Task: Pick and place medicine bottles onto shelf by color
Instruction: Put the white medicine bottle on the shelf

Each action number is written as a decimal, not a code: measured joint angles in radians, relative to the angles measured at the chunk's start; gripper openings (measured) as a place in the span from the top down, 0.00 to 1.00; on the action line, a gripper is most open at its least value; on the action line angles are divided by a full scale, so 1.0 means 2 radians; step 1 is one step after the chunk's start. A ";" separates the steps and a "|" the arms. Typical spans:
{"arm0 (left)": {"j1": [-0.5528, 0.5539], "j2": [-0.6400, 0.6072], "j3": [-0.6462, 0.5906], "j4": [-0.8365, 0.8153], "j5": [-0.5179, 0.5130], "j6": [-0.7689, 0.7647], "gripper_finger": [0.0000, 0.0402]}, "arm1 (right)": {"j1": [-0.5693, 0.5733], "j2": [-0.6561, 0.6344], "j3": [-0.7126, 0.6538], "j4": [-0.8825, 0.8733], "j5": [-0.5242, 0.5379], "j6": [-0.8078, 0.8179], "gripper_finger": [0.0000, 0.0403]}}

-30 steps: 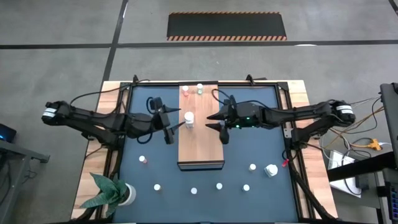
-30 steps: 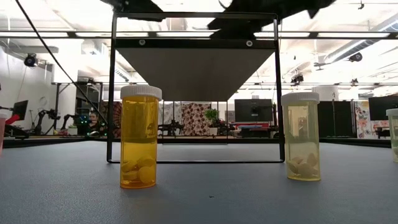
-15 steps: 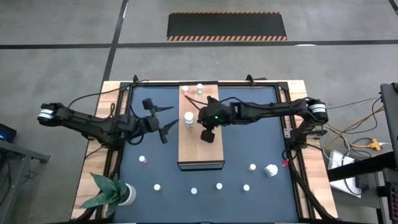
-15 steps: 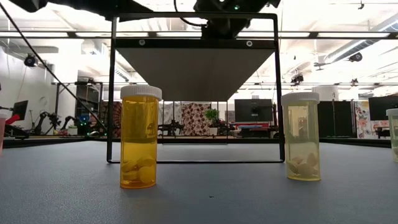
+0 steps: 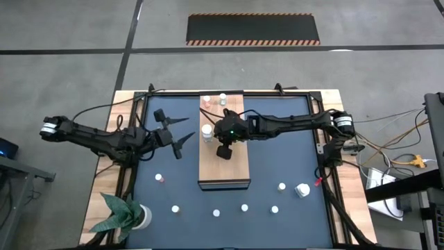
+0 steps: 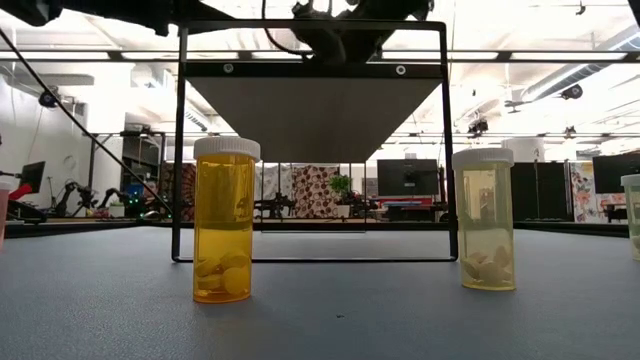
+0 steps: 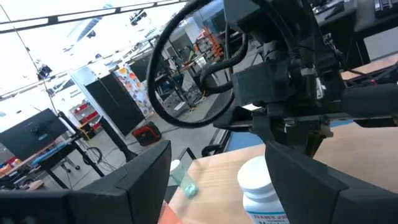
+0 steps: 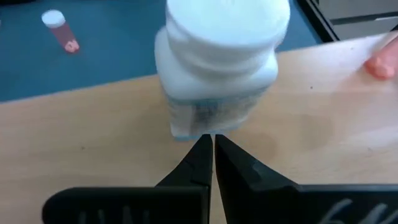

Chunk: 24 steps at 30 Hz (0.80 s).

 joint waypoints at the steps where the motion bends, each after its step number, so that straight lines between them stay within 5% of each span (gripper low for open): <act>1: 0.000 -0.001 0.000 -0.001 0.000 0.000 0.39 | 0.000 0.000 0.000 0.002 0.001 0.000 0.98; 24: 0.000 0.005 0.000 0.000 0.001 0.001 0.39 | -0.001 -0.003 0.000 0.029 0.023 -0.009 0.98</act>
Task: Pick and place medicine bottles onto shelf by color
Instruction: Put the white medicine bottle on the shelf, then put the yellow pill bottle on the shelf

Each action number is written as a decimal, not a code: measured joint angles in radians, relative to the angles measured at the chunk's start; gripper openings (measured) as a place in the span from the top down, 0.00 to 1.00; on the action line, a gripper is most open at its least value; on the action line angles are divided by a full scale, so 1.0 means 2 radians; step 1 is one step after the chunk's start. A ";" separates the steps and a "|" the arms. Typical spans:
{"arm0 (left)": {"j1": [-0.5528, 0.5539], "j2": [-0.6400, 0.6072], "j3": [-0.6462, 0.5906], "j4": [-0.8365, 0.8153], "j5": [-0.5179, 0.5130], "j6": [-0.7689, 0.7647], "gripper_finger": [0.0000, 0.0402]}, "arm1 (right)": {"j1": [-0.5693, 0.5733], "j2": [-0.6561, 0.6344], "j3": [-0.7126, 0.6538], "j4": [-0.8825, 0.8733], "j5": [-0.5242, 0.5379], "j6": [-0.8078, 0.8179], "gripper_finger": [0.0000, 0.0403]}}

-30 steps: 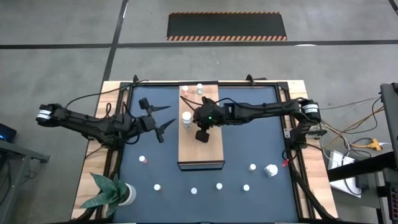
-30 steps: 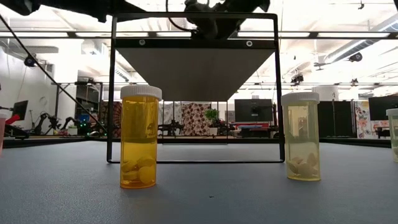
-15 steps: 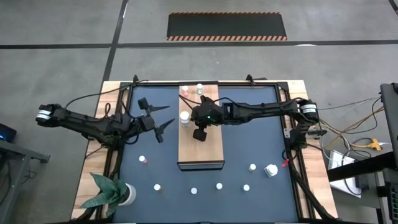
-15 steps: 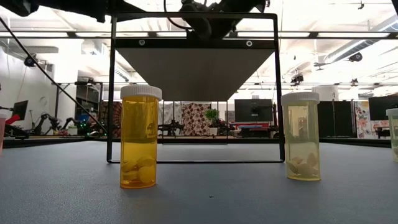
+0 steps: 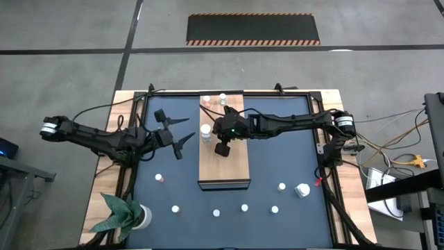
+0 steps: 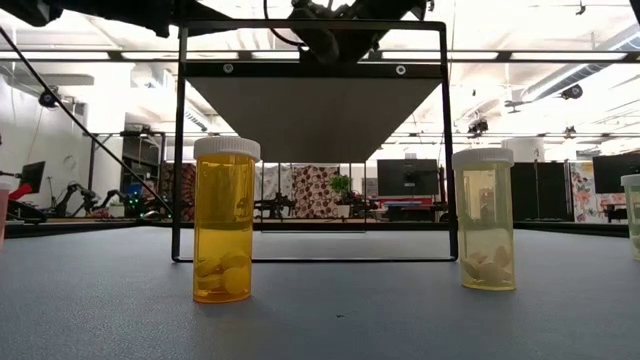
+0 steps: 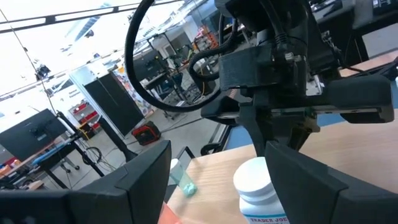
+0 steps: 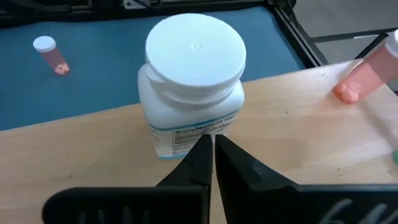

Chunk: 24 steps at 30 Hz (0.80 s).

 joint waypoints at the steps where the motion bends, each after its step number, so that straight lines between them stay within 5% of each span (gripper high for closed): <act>1: 0.000 0.000 0.000 0.000 0.000 0.000 0.39 | 0.000 -0.002 0.000 -0.005 0.000 0.000 0.98; 17: -0.001 0.001 0.004 0.007 0.002 -0.003 0.39 | 0.085 -0.117 -0.007 -0.141 -0.002 0.026 0.98; 24: 0.000 0.007 0.003 0.020 0.002 -0.003 0.39 | 0.150 -0.155 -0.007 -0.228 -0.006 0.120 0.98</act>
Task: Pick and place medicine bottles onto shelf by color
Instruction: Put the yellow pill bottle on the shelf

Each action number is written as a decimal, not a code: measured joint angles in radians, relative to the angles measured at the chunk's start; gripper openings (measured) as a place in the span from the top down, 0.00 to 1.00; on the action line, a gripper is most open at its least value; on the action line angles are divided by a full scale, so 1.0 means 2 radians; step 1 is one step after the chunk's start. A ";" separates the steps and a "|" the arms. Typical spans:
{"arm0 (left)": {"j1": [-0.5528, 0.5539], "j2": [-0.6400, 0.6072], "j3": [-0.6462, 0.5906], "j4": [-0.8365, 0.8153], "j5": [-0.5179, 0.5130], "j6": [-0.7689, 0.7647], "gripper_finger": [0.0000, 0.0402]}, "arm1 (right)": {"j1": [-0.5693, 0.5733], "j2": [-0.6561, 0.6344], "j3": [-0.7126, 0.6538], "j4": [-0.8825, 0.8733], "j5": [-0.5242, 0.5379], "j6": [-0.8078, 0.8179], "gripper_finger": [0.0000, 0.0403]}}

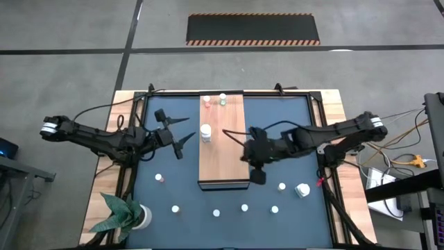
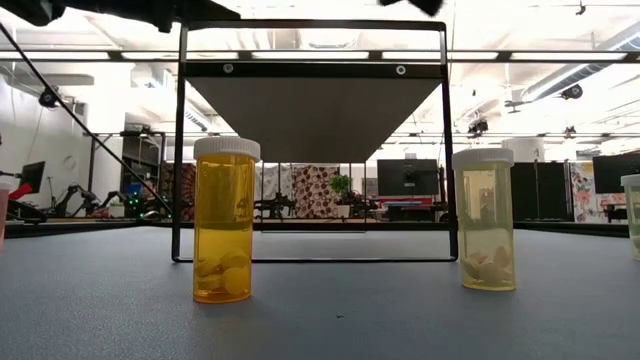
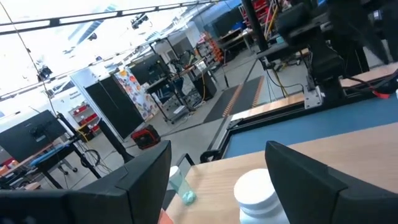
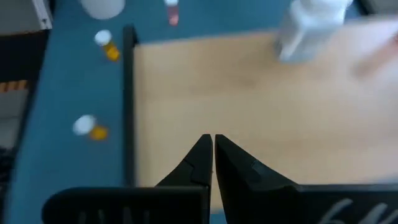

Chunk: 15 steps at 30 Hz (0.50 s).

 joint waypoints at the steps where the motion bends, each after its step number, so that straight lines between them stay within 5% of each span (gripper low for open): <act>1: 0.000 0.001 -0.001 0.004 0.000 0.000 0.39 | 0.006 -0.005 0.000 -0.018 -0.001 0.029 0.98; 9: 0.000 0.003 -0.002 0.009 0.000 0.000 0.39 | 0.071 -0.023 -0.003 -0.181 -0.008 0.305 0.98; 15: 0.000 0.002 -0.001 0.008 0.000 0.000 0.39 | 0.111 0.002 -0.019 -0.231 -0.004 0.427 0.92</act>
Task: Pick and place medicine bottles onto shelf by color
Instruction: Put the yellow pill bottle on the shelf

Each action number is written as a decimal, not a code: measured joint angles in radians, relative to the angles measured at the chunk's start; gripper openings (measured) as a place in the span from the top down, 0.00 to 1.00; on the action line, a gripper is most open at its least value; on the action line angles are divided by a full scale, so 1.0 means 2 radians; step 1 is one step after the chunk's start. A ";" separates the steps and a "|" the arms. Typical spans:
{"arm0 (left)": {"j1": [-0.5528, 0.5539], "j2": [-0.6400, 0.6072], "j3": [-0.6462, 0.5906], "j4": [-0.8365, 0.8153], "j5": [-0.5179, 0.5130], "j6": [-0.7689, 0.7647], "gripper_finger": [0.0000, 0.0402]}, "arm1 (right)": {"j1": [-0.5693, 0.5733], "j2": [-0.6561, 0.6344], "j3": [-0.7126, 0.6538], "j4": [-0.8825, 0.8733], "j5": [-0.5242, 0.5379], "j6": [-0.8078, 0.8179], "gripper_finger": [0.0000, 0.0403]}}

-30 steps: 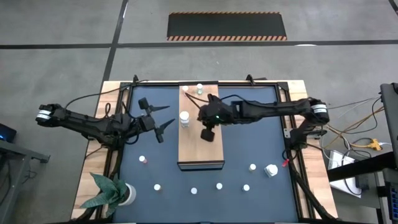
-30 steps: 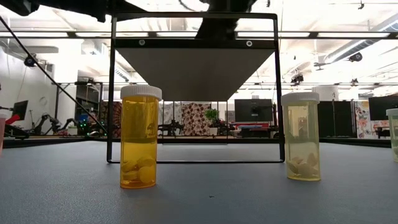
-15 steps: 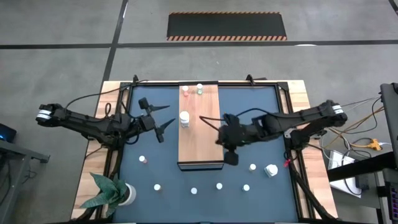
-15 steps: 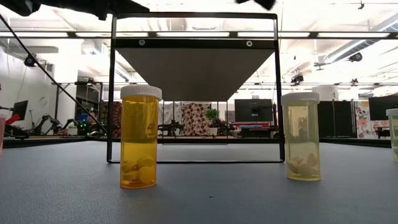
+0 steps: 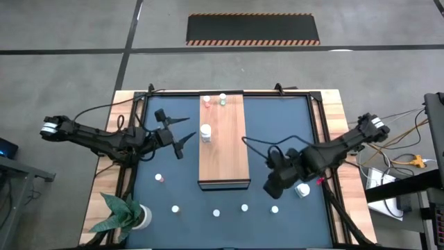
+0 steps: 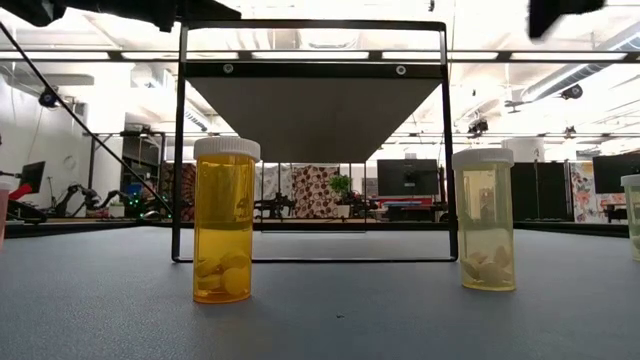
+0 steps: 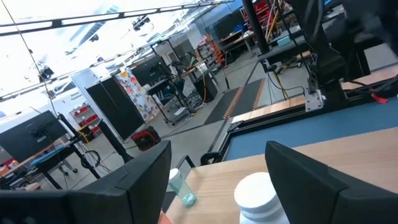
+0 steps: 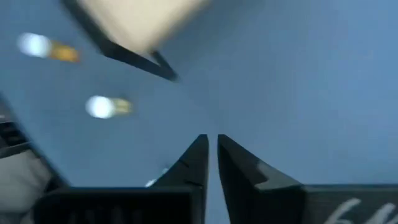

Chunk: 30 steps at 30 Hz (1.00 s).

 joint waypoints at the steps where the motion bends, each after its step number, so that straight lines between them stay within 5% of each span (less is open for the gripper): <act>1: 0.000 0.000 0.000 0.000 0.000 0.000 0.39 | 0.001 0.006 -0.003 -0.014 -0.005 0.018 0.89; 10: 0.000 0.000 0.000 0.000 0.000 0.001 0.39 | 0.002 0.052 -0.056 -0.025 -0.111 0.066 0.56; 16: 0.000 0.000 -0.001 -0.001 0.000 0.001 0.39 | 0.002 0.075 -0.071 -0.023 -0.119 0.048 0.41; 30: 0.000 -0.001 -0.001 -0.001 0.000 0.002 0.39 | 0.002 0.090 -0.127 0.048 -0.110 0.027 0.39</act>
